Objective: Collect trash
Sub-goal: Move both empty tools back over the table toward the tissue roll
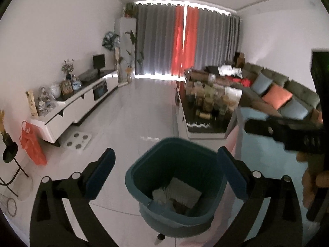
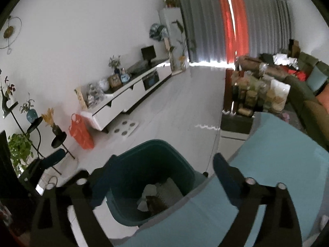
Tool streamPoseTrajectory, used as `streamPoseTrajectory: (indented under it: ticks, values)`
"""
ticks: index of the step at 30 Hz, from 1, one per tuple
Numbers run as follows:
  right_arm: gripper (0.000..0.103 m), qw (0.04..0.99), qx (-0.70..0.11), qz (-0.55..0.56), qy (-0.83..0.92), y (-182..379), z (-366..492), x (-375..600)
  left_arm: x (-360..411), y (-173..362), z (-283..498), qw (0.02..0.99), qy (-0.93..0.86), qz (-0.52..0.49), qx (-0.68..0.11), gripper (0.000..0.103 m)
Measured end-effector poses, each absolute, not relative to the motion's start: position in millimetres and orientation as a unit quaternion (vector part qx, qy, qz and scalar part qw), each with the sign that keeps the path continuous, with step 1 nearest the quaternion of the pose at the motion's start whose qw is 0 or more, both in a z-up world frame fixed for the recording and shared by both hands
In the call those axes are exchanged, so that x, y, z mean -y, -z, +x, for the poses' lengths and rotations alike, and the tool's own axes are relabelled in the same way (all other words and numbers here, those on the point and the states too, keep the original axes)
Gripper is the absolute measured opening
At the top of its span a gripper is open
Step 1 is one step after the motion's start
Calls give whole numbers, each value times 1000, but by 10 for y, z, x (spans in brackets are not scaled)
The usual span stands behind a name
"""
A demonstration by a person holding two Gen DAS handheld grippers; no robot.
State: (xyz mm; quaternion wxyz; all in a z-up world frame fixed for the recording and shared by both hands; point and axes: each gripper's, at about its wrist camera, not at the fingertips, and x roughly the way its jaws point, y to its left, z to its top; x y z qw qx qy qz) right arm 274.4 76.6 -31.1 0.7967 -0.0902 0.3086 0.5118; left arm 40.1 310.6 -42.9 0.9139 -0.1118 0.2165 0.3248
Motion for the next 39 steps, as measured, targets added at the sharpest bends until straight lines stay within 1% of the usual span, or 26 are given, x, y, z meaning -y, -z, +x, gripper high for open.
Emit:
streamPoseTrajectory:
  ticks: [2,8,14,25,29,33,39]
  values:
    - [96,804,-299,-78,-509,260,2730,-614,-3060,318,321,914,-331,-122,-199,98]
    - [96,825,-273,-46,-493,161,2614,-77,-2802,54,132,918,-330,-166,-143,98]
    - [96,860,-219,-42,-458,158,2357,585,-2369,-172,159,934,-310,-145,-101,98]
    - [96,914,-188,-21,-359,387,2205,1564,-1508,-126,636,958,-219,-105,-149,98]
    - [96,930,-172,-17,-323,418,2128,1838,-1015,-99,759,973,-159,-62,-159,98]
    - [96,942,-178,-3,-285,479,2093,2209,-611,-34,909,979,-107,-34,-169,98]
    - [96,957,-185,20,-224,559,2037,2641,-304,95,1156,979,-44,-44,-195,98]
